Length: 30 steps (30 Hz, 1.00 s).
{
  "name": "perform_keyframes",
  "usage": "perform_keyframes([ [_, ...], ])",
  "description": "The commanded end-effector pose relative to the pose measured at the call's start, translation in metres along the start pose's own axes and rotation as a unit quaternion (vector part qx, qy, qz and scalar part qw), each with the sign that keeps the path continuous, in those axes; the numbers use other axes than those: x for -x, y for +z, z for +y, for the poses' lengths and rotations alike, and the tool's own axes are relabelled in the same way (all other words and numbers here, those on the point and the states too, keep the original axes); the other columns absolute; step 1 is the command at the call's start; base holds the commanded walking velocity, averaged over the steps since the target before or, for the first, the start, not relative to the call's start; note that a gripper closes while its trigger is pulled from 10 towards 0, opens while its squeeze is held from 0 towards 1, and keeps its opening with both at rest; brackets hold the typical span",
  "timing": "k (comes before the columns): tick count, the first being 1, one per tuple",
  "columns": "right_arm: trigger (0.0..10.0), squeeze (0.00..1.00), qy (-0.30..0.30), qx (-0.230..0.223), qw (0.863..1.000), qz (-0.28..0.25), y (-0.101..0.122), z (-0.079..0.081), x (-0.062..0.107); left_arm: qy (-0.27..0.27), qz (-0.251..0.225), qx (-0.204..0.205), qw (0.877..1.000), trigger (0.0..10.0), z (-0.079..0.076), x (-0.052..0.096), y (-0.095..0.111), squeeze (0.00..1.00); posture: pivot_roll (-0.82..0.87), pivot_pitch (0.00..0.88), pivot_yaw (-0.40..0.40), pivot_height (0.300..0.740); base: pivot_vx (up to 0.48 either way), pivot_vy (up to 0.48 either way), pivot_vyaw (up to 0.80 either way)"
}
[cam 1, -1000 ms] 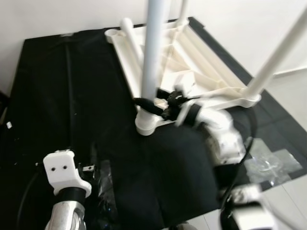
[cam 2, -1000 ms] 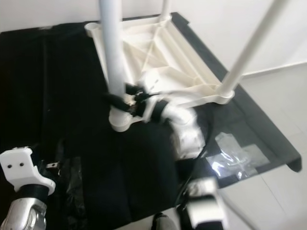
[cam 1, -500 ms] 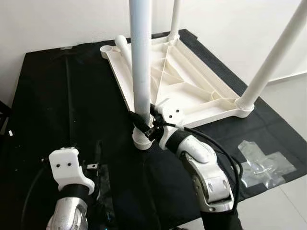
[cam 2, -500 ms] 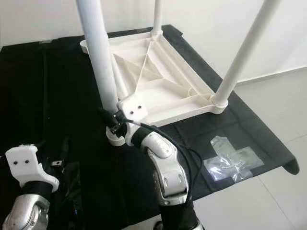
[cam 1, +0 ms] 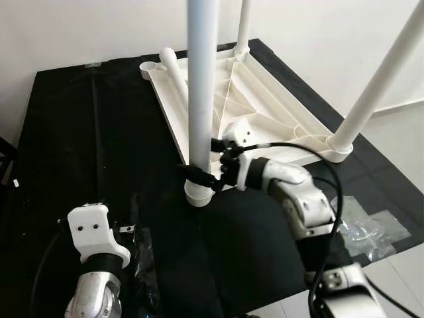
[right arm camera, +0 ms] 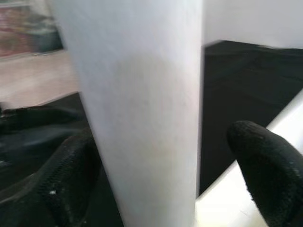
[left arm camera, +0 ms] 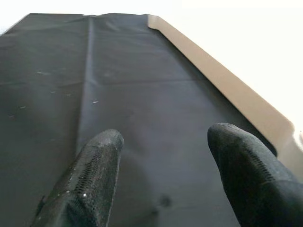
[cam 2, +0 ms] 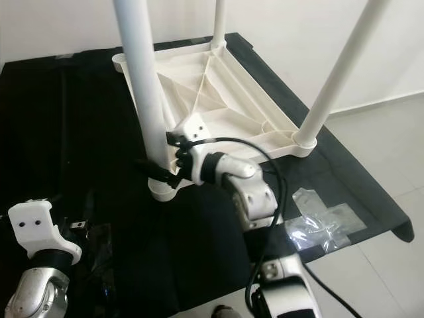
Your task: Building children table
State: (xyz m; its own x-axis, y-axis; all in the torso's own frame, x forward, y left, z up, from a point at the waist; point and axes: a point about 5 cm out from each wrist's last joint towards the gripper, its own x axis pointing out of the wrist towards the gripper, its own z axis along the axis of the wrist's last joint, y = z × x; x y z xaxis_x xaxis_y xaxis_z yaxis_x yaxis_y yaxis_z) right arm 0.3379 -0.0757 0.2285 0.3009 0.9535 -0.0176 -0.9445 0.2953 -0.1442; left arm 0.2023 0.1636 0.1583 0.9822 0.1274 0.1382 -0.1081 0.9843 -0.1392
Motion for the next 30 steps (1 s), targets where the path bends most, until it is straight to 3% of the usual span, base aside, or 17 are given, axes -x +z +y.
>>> perform_keyframes([
  [1, 10.0, 0.00, 0.053, 0.010, 0.998, -0.019, 0.011, -0.002, -0.001, 0.007, 0.007, 0.000, 1.000, 10.0, 0.002, 0.003, -0.003, 0.00, 0.01, 0.209, -0.016, 0.740, 0.000, 0.000, 0.00],
  [5, 10.0, 0.00, 0.107, 0.021, 0.994, -0.015, 0.021, -0.008, -0.005, 0.006, 0.008, -0.001, 1.000, 10.0, 0.001, 0.003, -0.003, 0.00, 0.02, 0.212, -0.018, 0.740, 0.000, 0.000, 0.00],
  [6, 1.8, 0.00, 0.131, 0.021, 0.991, -0.021, 0.027, -0.010, -0.008, 0.006, 0.008, -0.001, 1.000, 10.0, 0.001, 0.003, -0.003, 0.00, 0.02, 0.215, -0.021, 0.740, 0.000, 0.000, 0.00],
  [8, 1.8, 0.00, 0.131, 0.021, 0.991, -0.021, 0.027, -0.010, -0.008, 0.006, 0.008, -0.001, 1.000, 10.0, 0.001, 0.003, -0.003, 0.00, 0.02, 0.215, -0.021, 0.740, 0.000, 0.000, 0.00],
  [9, 0.0, 0.00, 0.143, 0.021, 0.989, -0.024, 0.029, -0.011, -0.011, 0.007, 0.007, -0.002, 1.000, 10.0, 0.002, 0.004, -0.003, 0.00, 0.03, 0.213, -0.024, 0.740, 0.000, 0.000, 0.00],
  [12, 0.0, 0.00, 0.150, 0.017, 0.988, -0.031, 0.028, -0.013, -0.017, 0.010, 0.006, -0.003, 1.000, 10.0, 0.002, 0.005, -0.002, 0.00, 0.03, 0.217, -0.031, 0.740, 0.000, 0.000, 0.00],
  [19, 0.0, 0.00, 0.151, 0.011, 0.988, -0.040, 0.022, -0.014, -0.015, 0.013, 0.005, -0.003, 1.000, 10.0, 0.003, 0.005, -0.002, 0.00, 0.03, 0.218, -0.027, 0.740, 0.000, 0.000, 0.00],
  [23, 0.0, 0.00, 0.102, 0.000, 0.994, -0.048, 0.015, -0.019, -0.005, 0.010, 0.006, -0.002, 1.000, 10.0, 0.003, 0.004, -0.002, 0.00, 0.02, 0.217, -0.023, 0.740, 0.000, 0.000, 0.00],
  [24, 0.0, 0.00, 0.044, 0.002, 0.998, -0.039, 0.007, -0.022, 0.000, 0.010, 0.006, -0.001, 1.000, 10.0, 0.003, 0.003, -0.003, 0.00, 0.01, 0.218, -0.024, 0.740, 0.000, 0.000, 0.00],
  [25, 0.0, 0.00, 0.044, 0.002, 0.998, -0.039, 0.007, -0.022, 0.000, 0.010, 0.006, -0.001, 1.000, 10.0, 0.003, 0.003, -0.003, 0.00, 0.01, 0.218, -0.024, 0.740, 0.000, 0.000, 0.00],
  [27, 0.0, 0.00, -0.030, -0.006, 0.999, -0.028, -0.003, -0.018, 0.004, 0.009, 0.006, 0.000, 1.000, 10.0, 0.003, 0.003, -0.002, 0.00, 0.00, 0.222, -0.028, 0.740, 0.000, 0.000, 0.00],
  [28, 0.0, 0.00, -0.114, -0.026, 0.993, -0.023, -0.012, -0.014, 0.003, 0.010, 0.005, 0.000, 1.000, 10.0, 0.004, 0.003, -0.002, 0.00, -0.01, 0.226, -0.031, 0.740, 0.000, 0.000, 0.00],
  [29, 0.0, 0.00, -0.114, -0.026, 0.993, -0.023, -0.012, -0.014, 0.003, 0.010, 0.005, 0.000, 1.000, 10.0, 0.004, 0.003, -0.002, 0.00, -0.01, 0.226, -0.031, 0.740, 0.000, 0.000, 0.00],
  [30, 0.0, 0.00, -0.345, 0.016, 0.938, 0.013, -0.027, -0.012, 0.013, 0.010, 0.005, 0.000, 1.000, 10.0, 0.005, 0.003, -0.002, 0.00, -0.01, 0.227, -0.030, 0.740, 0.000, 0.000, 0.00],
])
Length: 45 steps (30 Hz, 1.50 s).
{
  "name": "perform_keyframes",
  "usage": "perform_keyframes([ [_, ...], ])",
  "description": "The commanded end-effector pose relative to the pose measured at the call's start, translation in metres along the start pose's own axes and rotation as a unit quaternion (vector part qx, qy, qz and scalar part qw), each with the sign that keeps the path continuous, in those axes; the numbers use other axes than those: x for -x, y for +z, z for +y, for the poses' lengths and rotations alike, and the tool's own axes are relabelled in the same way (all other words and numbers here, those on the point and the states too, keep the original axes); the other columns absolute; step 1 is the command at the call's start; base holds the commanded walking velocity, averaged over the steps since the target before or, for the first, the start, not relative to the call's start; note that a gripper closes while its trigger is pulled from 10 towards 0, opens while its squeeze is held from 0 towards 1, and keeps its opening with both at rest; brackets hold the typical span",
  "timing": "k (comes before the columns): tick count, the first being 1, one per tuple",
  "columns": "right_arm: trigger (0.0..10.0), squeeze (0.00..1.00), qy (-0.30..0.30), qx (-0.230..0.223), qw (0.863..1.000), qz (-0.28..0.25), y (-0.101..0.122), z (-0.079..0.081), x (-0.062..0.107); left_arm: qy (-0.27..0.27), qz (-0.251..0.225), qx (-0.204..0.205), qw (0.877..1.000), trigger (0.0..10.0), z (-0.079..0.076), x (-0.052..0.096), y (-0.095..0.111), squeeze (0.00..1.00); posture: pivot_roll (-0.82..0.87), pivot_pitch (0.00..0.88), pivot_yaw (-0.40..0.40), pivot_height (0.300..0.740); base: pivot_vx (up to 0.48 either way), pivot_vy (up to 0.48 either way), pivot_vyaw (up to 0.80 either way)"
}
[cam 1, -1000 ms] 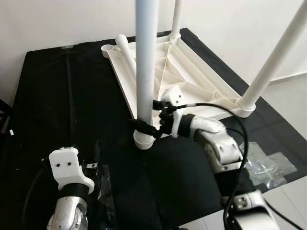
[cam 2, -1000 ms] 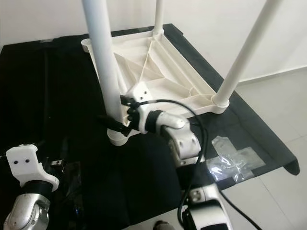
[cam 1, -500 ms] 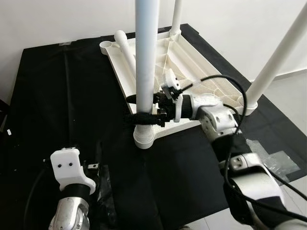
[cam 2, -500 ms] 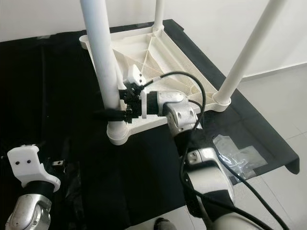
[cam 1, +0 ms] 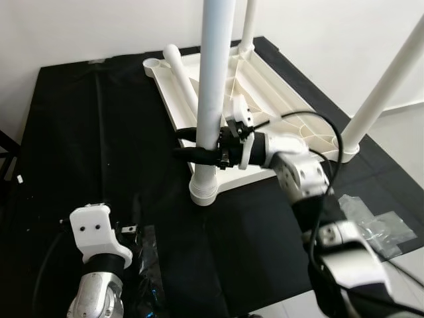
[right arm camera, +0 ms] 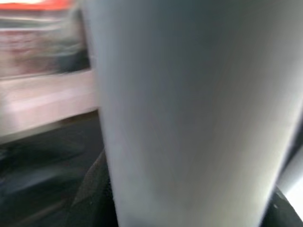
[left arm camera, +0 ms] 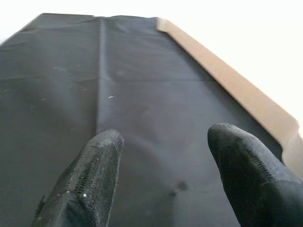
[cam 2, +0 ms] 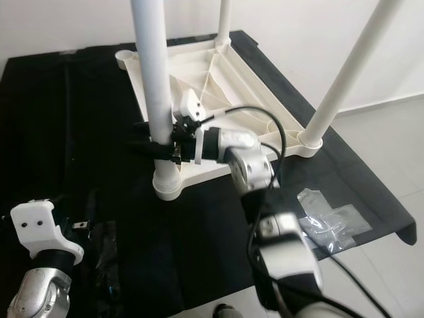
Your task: Building children table
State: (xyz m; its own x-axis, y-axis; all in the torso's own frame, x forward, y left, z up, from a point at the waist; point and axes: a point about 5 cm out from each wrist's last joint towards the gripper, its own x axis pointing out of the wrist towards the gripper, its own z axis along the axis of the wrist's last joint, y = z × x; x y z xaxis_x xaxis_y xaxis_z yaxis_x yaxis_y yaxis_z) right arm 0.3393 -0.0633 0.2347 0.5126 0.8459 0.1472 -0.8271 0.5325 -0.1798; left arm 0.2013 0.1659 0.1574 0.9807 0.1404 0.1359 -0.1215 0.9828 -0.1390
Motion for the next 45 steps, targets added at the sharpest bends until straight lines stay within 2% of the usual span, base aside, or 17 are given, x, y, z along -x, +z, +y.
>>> perform_keyframes([
  [1, 0.0, 0.00, -0.272, 0.003, 0.959, 0.084, -0.038, -0.003, 0.037, 0.003, 0.005, 0.001, 1.000, 10.0, 0.003, 0.001, -0.002, 0.00, -0.02, 0.232, -0.024, 0.740, 0.000, 0.000, 0.00],
  [3, 0.0, 0.00, -0.277, 0.009, 0.957, 0.091, -0.041, 0.011, 0.044, 0.002, 0.005, 0.002, 1.000, 10.0, 0.003, 0.000, -0.002, 0.00, -0.02, 0.233, -0.018, 0.740, 0.000, 0.000, 0.00],
  [5, 0.0, 0.00, -0.253, -0.018, 0.962, 0.099, -0.050, 0.032, 0.045, -0.002, 0.006, 0.001, 1.000, 10.0, 0.003, 0.000, -0.003, 0.00, -0.03, 0.235, -0.013, 0.740, 0.000, 0.000, 0.00],
  [13, 0.0, 0.00, -0.247, 0.001, 0.964, 0.101, -0.050, 0.028, 0.039, -0.003, 0.008, 0.003, 1.000, 10.0, 0.005, -0.002, -0.004, 0.00, -0.02, 0.214, -0.011, 0.740, 0.000, 0.000, 0.00],
  [14, 10.0, 0.00, -0.235, 0.007, 0.966, 0.106, -0.046, 0.028, 0.036, 0.000, 0.007, 0.004, 1.000, 10.0, 0.006, -0.001, -0.004, 0.00, -0.02, 0.206, -0.012, 0.740, 0.000, 0.000, 0.00],
  [19, 10.0, 0.00, -0.231, 0.014, 0.968, 0.097, -0.036, 0.028, 0.033, -0.009, 0.010, 0.009, 1.000, 10.0, 0.005, -0.002, -0.005, 0.00, -0.01, 0.201, -0.008, 0.740, 0.000, 0.000, 0.00],
  [20, 10.0, 1.00, -0.207, 0.004, 0.975, 0.082, -0.031, 0.024, 0.032, -0.022, 0.013, 0.009, 1.000, 10.0, 0.004, -0.002, -0.005, 0.00, 0.00, 0.197, -0.003, 0.740, 0.000, 0.000, 0.00],
  [21, 10.0, 1.00, -0.165, -0.015, 0.984, 0.070, -0.027, 0.022, 0.029, -0.037, 0.016, 0.009, 0.999, 10.0, 0.003, -0.002, -0.005, 0.00, 0.01, 0.189, -0.001, 0.740, 0.000, 0.000, 0.00],
  [24, 10.0, 1.00, -0.140, -0.018, 0.988, 0.058, -0.022, 0.018, 0.028, -0.053, 0.018, 0.008, 0.998, 10.0, 0.001, -0.002, -0.005, 0.00, 0.01, 0.189, -0.001, 0.740, 0.000, 0.000, 0.00],
  [26, 10.0, 1.00, -0.070, -0.014, 0.997, 0.042, -0.011, 0.002, 0.028, -0.126, 0.005, -0.007, 0.992, 10.0, -0.004, -0.001, -0.001, 0.00, 0.02, 0.178, -0.006, 0.740, 0.000, 0.000, 0.00],
  [29, 10.0, 1.00, -0.031, -0.005, 0.999, 0.039, -0.002, -0.009, 0.030, -0.173, -0.004, -0.021, 0.985, 10.0, -0.005, 0.002, 0.002, 0.00, 0.02, 0.179, -0.007, 0.740, 0.000, 0.000, 0.00],
  [30, 10.0, 0.00, 0.018, 0.012, 0.999, 0.044, 0.004, -0.013, 0.034, -0.194, -0.009, -0.018, 0.981, 10.0, -0.002, 0.004, 0.005, 0.00, 0.02, 0.179, -0.010, 0.740, 0.000, 0.000, 0.00],
  [32, 10.0, 0.00, 0.074, 0.029, 0.995, 0.052, 0.010, -0.017, 0.038, -0.215, -0.013, -0.012, 0.976, 10.0, 0.003, 0.007, 0.009, 0.00, 0.02, 0.178, -0.010, 0.740, 0.000, 0.000, 0.00],
  [34, 10.0, 0.00, 0.083, 0.033, 0.995, 0.054, 0.011, -0.018, 0.039, -0.218, -0.014, -0.010, 0.976, 10.0, 0.004, 0.007, 0.010, 0.00, 0.02, 0.177, -0.010, 0.740, 0.000, 0.000, 0.00],
  [37, 10.0, 0.00, 0.183, 0.030, 0.980, 0.075, 0.015, -0.020, 0.045, -0.305, -0.023, 0.006, 0.952, 10.0, 0.013, 0.020, 0.025, 0.00, 0.03, 0.176, -0.009, 0.740, 0.000, 0.000, 0.00],
  [40, 10.0, 0.00, 0.219, 0.025, 0.971, 0.092, 0.012, -0.027, 0.040, -0.361, -0.028, 0.029, 0.932, 10.0, 0.023, 0.030, 0.037, 0.00, 0.03, 0.174, -0.011, 0.740, 0.000, 0.000, 0.00],
  [45, 10.0, 0.00, 0.256, 0.011, 0.962, 0.096, 0.011, -0.028, 0.034, -0.373, -0.027, 0.016, 0.927, 10.0, 0.035, 0.037, 0.046, 0.00, 0.04, 0.175, -0.018, 0.740, 0.000, 0.000, 0.00],
])
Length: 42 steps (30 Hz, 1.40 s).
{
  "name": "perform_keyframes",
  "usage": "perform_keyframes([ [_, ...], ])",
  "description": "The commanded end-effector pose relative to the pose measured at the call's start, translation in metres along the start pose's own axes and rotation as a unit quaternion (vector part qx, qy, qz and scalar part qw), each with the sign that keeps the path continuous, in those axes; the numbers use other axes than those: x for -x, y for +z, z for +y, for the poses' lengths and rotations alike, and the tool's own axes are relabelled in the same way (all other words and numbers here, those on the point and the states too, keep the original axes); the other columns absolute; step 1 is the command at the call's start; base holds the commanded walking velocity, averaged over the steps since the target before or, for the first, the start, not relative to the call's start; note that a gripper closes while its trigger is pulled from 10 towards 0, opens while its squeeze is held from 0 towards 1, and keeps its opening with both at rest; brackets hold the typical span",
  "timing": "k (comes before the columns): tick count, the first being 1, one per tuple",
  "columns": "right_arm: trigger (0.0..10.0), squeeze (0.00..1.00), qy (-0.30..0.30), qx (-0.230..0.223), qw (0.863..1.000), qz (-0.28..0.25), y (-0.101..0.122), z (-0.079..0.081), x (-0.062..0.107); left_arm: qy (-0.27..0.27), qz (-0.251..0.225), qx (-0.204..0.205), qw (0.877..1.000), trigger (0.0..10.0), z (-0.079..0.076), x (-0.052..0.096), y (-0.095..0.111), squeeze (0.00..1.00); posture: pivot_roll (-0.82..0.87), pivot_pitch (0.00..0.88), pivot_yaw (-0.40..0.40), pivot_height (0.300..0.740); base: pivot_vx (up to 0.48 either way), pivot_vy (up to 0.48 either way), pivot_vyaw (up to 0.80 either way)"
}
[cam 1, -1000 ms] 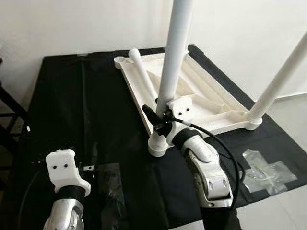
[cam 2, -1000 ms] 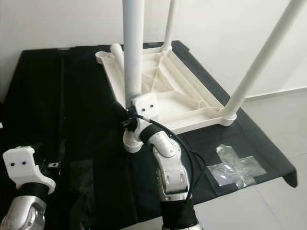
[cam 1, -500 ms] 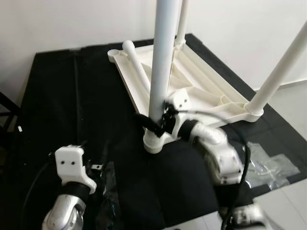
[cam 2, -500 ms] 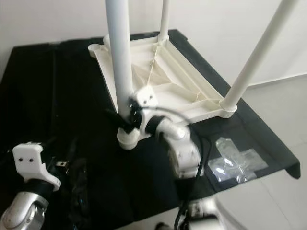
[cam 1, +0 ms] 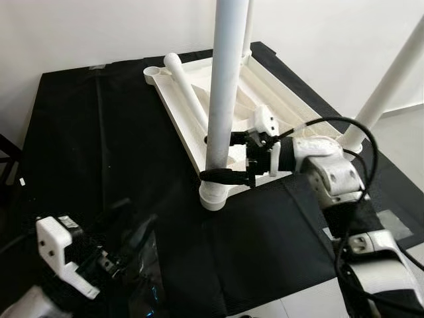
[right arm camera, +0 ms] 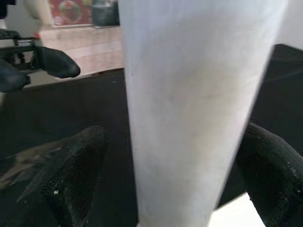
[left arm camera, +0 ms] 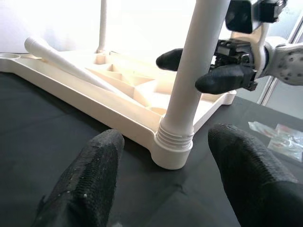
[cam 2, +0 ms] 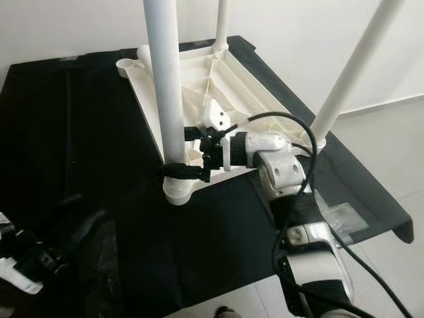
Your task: Building children table
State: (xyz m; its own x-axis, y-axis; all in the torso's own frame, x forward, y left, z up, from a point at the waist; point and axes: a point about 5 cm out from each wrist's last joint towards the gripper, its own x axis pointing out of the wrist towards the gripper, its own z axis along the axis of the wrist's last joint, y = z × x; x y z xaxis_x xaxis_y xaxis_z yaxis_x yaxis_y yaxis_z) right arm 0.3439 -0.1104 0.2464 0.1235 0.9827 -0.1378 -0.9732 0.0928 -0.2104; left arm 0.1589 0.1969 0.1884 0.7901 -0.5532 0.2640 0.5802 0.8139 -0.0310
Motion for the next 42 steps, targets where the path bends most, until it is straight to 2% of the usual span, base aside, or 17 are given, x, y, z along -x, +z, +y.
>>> perform_keyframes([
  [1, 10.0, 0.00, 0.025, 0.000, 1.000, 0.000, -0.001, 0.002, -0.003, -0.009, 0.005, -0.006, 1.000, 10.0, 0.001, 0.005, 0.006, 0.00, 0.04, 0.175, -0.018, 0.740, 0.000, 0.000, 0.00],
  [2, 10.0, 0.00, 0.039, -0.004, 0.999, -0.004, -0.001, 0.002, -0.003, -0.011, 0.004, -0.003, 1.000, 10.0, 0.001, 0.009, 0.008, 0.00, 0.04, 0.177, -0.020, 0.740, 0.000, 0.000, 0.00],
  [3, 0.9, 0.00, 0.044, -0.005, 0.999, 0.000, -0.003, 0.003, -0.003, -0.011, 0.002, 0.000, 1.000, 10.0, 0.001, 0.011, 0.009, 0.00, 0.04, 0.178, -0.023, 0.740, 0.000, 0.000, 0.00],
  [5, 0.9, 0.00, 0.045, -0.005, 0.999, 0.004, -0.005, 0.003, -0.004, -0.011, 0.001, 0.002, 1.000, 10.0, 0.001, 0.013, 0.009, 0.00, 0.04, 0.178, -0.025, 0.740, 0.000, 0.000, 0.00],
  [6, 0.0, 0.00, 0.054, -0.006, 0.999, 0.003, -0.007, 0.004, -0.004, -0.005, 0.004, 0.004, 1.000, 10.0, 0.002, 0.014, 0.008, 0.00, 0.04, 0.179, -0.028, 0.740, 0.000, 0.000, 0.00],
  [15, 0.0, 0.00, 0.061, -0.007, 0.998, -0.003, -0.014, 0.009, 0.004, -0.036, 0.009, 0.042, 0.998, 10.0, -0.006, 0.016, 0.006, 0.00, 0.01, 0.177, -0.035, 0.740, 0.000, 0.000, 0.00],
  [21, 0.0, 0.00, -0.041, -0.007, 0.999, -0.002, -0.019, 0.007, 0.016, -0.043, 0.008, 0.048, 0.998, 10.0, -0.005, 0.019, 0.007, 0.00, -0.02, 0.181, -0.030, 0.740, 0.000, 0.000, 0.00],
  [22, 0.0, 0.00, -0.095, -0.021, 0.995, -0.005, -0.024, 0.010, 0.015, -0.043, 0.010, 0.049, 0.998, 10.0, -0.005, 0.020, 0.007, 0.00, -0.03, 0.185, -0.027, 0.740, 0.000, 0.000, 0.00],
  [23, 0.0, 0.00, -0.203, -0.029, 0.979, -0.006, -0.032, 0.016, 0.005, -0.042, 0.010, 0.050, 0.998, 10.0, -0.004, 0.021, 0.007, 0.00, -0.04, 0.189, -0.024, 0.740, 0.000, 0.000, 0.00],
  [24, 0.0, 0.00, -0.330, -0.037, 0.943, -0.007, -0.038, 0.024, -0.001, -0.040, 0.010, 0.050, 0.998, 10.0, -0.002, 0.022, 0.007, 0.00, -0.04, 0.190, -0.022, 0.740, 0.000, 0.000, 0.00],
  [28, 0.0, 0.00, -0.349, -0.037, 0.936, -0.007, -0.038, 0.025, -0.002, -0.040, 0.010, 0.050, 0.998, 10.0, -0.002, 0.022, 0.007, 0.00, -0.04, 0.190, -0.022, 0.740, 0.000, 0.000, 0.00],
  [29, 0.0, 0.00, -0.382, -0.058, 0.922, 0.019, -0.052, 0.061, -0.026, -0.040, 0.008, 0.052, 0.998, 10.0, 0.000, 0.020, 0.007, 0.00, -0.05, 0.194, -0.003, 0.740, 0.000, 0.000, 0.00],
  [30, 0.0, 0.00, -0.383, -0.062, 0.921, 0.022, -0.054, 0.072, -0.034, -0.040, 0.007, 0.053, 0.998, 10.0, 0.000, 0.019, 0.006, 0.00, -0.05, 0.194, -0.003, 0.740, 0.000, 0.000, 0.00],
  [32, 0.0, 0.00, -0.403, -0.066, 0.913, 0.027, -0.057, 0.068, -0.031, -0.044, 0.009, 0.055, 0.997, 10.0, -0.001, 0.018, 0.005, 0.00, -0.04, 0.186, -0.009, 0.740, 0.000, 0.000, 0.00],
  [37, 0.0, 0.00, -0.391, -0.062, 0.918, 0.032, -0.060, 0.059, -0.032, -0.039, 0.003, 0.049, 0.998, 10.0, 0.001, 0.015, 0.005, 0.00, -0.04, 0.179, -0.019, 0.740, 0.000, 0.000, 0.00],
  [38, 10.0, 0.00, -0.385, -0.065, 0.920, 0.027, -0.056, 0.057, -0.034, -0.040, 0.004, 0.049, 0.998, 10.0, 0.001, 0.015, 0.004, 0.00, -0.04, 0.178, -0.019, 0.740, 0.000, 0.000, 0.00],
  [42, 10.0, 0.00, -0.375, -0.079, 0.923, 0.009, -0.049, 0.053, -0.037, -0.042, 0.007, 0.050, 0.998, 10.0, 0.001, 0.014, 0.002, 0.00, -0.04, 0.171, -0.010, 0.740, 0.000, 0.000, 0.00],
])
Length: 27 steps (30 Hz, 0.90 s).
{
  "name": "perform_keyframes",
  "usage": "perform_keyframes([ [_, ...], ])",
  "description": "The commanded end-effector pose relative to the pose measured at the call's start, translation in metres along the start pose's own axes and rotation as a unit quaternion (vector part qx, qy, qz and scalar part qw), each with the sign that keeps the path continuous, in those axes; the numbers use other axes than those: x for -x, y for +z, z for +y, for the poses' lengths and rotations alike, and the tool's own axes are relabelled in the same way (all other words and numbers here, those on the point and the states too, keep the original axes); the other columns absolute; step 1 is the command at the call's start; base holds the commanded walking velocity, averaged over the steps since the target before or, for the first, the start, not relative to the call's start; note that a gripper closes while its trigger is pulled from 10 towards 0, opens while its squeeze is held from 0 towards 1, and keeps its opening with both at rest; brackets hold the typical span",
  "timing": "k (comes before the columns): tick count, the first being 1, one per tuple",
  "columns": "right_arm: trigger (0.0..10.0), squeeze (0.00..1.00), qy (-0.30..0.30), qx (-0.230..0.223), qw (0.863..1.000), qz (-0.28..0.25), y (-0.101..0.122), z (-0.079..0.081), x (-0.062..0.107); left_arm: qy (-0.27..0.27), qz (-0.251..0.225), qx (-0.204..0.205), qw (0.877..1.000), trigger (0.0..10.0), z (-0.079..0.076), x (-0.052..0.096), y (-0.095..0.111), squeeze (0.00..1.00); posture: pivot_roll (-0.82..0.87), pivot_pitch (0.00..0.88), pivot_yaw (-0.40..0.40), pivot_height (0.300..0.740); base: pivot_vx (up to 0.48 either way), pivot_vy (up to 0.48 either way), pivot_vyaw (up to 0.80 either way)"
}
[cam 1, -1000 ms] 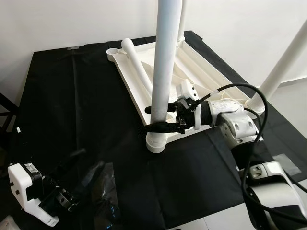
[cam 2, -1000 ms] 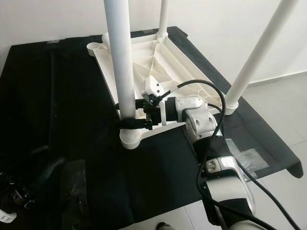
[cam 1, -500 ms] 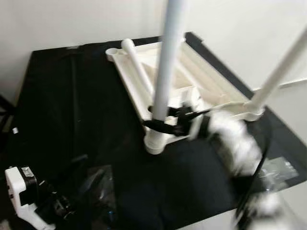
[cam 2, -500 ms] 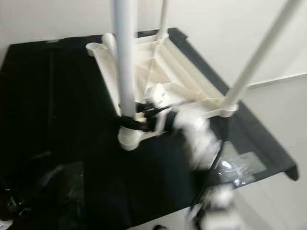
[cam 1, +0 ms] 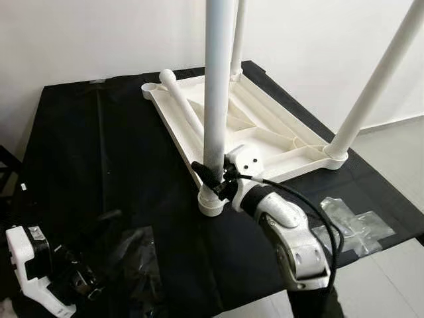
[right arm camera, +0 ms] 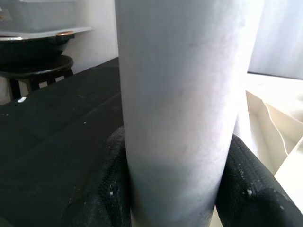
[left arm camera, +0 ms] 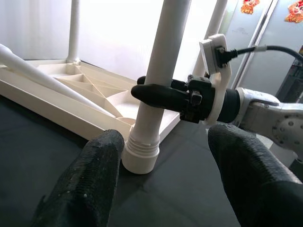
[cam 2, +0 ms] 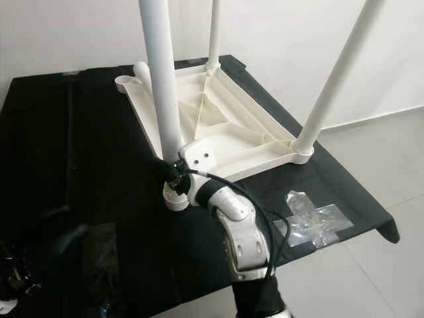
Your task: Building children table
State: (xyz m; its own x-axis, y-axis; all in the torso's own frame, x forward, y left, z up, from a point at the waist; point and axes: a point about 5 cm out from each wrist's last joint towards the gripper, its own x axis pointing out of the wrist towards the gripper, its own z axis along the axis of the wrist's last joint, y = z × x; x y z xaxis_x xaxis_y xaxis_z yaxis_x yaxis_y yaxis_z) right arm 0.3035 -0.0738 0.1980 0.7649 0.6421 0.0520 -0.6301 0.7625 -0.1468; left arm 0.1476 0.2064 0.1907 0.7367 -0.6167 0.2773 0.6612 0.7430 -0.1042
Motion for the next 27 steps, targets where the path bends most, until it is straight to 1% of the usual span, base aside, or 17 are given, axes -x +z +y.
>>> perform_keyframes([
  [1, 10.0, 0.98, 0.061, -0.035, 0.997, 0.039, -0.011, 0.002, -0.003, 0.001, 0.012, 0.001, 1.000, 10.0, 0.001, 0.000, -0.005, 0.00, -0.04, 0.170, -0.009, 0.740, 0.000, 0.000, 0.00],
  [2, 10.0, 0.98, 0.061, -0.035, 0.997, 0.039, -0.011, 0.002, -0.003, 0.001, 0.012, 0.001, 1.000, 10.0, 0.001, 0.000, -0.005, 0.00, -0.04, 0.170, -0.009, 0.740, 0.000, 0.000, 0.00],
  [3, 10.0, 1.00, 0.108, -0.045, 0.992, 0.038, -0.008, 0.005, -0.005, 0.002, 0.012, 0.001, 1.000, 10.0, 0.002, -0.001, -0.005, 0.00, -0.04, 0.170, -0.009, 0.740, 0.000, 0.000, 0.00],
  [4, 10.0, 1.00, 0.166, -0.046, 0.985, 0.024, -0.001, 0.002, -0.006, 0.003, 0.012, 0.001, 1.000, 10.0, 0.003, -0.002, -0.005, 0.00, -0.04, 0.163, -0.008, 0.740, 0.000, 0.000, 0.00],
  [5, 10.0, 1.00, 0.196, -0.036, 0.980, 0.015, 0.004, -0.003, -0.005, 0.003, 0.014, -0.001, 1.000, 10.0, 0.004, -0.002, -0.006, 0.00, -0.04, 0.161, -0.009, 0.740, 0.000, 0.000, 0.00],
  [6, 10.0, 1.00, 0.196, -0.036, 0.980, 0.015, 0.004, -0.003, -0.005, 0.003, 0.014, -0.001, 1.000, 10.0, 0.004, -0.002, -0.006, 0.00, -0.04, 0.161, -0.009, 0.740, 0.000, 0.000, 0.00],
  [7, 10.0, 1.00, 0.219, -0.030, 0.975, 0.008, 0.008, -0.009, -0.005, 0.004, 0.015, -0.002, 1.000, 10.0, 0.005, -0.003, -0.006, 0.00, -0.04, 0.156, -0.011, 0.740, 0.000, 0.000, 0.00],
  [10, 10.0, 1.00, 0.235, -0.022, 0.972, 0.006, 0.010, -0.013, -0.005, 0.005, 0.016, -0.003, 1.000, 10.0, 0.005, -0.003, -0.007, 0.00, -0.04, 0.155, -0.012, 0.740, 0.000, 0.000, 0.00],
  [11, 10.0, 0.53, 0.257, -0.017, 0.966, 0.006, 0.011, -0.017, -0.006, 0.006, 0.017, -0.005, 1.000, 10.0, 0.006, -0.003, -0.007, 0.00, -0.03, 0.152, -0.014, 0.740, 0.000, 0.000, 0.00],
  [12, 10.0, 0.00, 0.280, 0.011, 0.960, -0.003, 0.016, -0.027, -0.014, 0.006, 0.017, -0.007, 1.000, 10.0, 0.006, -0.005, -0.007, 0.00, -0.03, 0.149, -0.014, 0.740, 0.000, 0.000, 0.00],
  [13, 10.0, 0.00, 0.280, 0.011, 0.960, -0.003, 0.016, -0.027, -0.014, 0.006, 0.017, -0.007, 1.000, 10.0, 0.006, -0.005, -0.007, 0.00, -0.03, 0.149, -0.014, 0.740, 0.000, 0.000, 0.00],
  [17, 10.0, 0.00, 0.318, -0.003, 0.948, -0.014, 0.027, -0.037, -0.024, 0.004, 0.016, -0.007, 1.000, 10.0, 0.004, -0.006, -0.007, 0.00, -0.01, 0.144, -0.021, 0.740, 0.000, 0.000, 0.00],
  [18, 10.0, 0.00, 0.322, -0.009, 0.946, -0.015, 0.028, -0.038, -0.025, 0.004, 0.016, -0.007, 1.000, 10.0, 0.004, -0.006, -0.007, 0.00, -0.01, 0.144, -0.021, 0.740, 0.000, 0.000, 0.00],
  [22, 10.0, 0.00, 0.325, -0.002, 0.945, -0.016, 0.031, -0.041, -0.030, 0.004, 0.016, -0.008, 1.000, 10.0, 0.003, -0.006, -0.007, 0.00, -0.01, 0.144, -0.023, 0.740, 0.000, 0.000, 0.00],
  [23, 1.6, 0.00, 0.332, -0.008, 0.943, -0.024, 0.034, -0.043, -0.033, 0.003, 0.016, -0.007, 1.000, 10.0, 0.002, -0.007, -0.008, 0.00, -0.01, 0.143, -0.024, 0.740, 0.000, 0.000, 0.00],
  [24, 0.0, 0.00, 0.342, -0.014, 0.939, -0.031, 0.036, -0.043, -0.034, 0.003, 0.016, -0.006, 1.000, 10.0, 0.001, -0.007, -0.008, 0.00, 0.00, 0.141, -0.024, 0.740, 0.000, 0.000, 0.00],
  [27, 0.0, 0.00, 0.354, -0.019, 0.934, -0.036, 0.036, -0.043, -0.035, 0.002, 0.015, -0.005, 1.000, 10.0, 0.000, -0.007, -0.008, 0.00, 0.00, 0.142, -0.024, 0.740, 0.000, 0.000, 0.00],
])
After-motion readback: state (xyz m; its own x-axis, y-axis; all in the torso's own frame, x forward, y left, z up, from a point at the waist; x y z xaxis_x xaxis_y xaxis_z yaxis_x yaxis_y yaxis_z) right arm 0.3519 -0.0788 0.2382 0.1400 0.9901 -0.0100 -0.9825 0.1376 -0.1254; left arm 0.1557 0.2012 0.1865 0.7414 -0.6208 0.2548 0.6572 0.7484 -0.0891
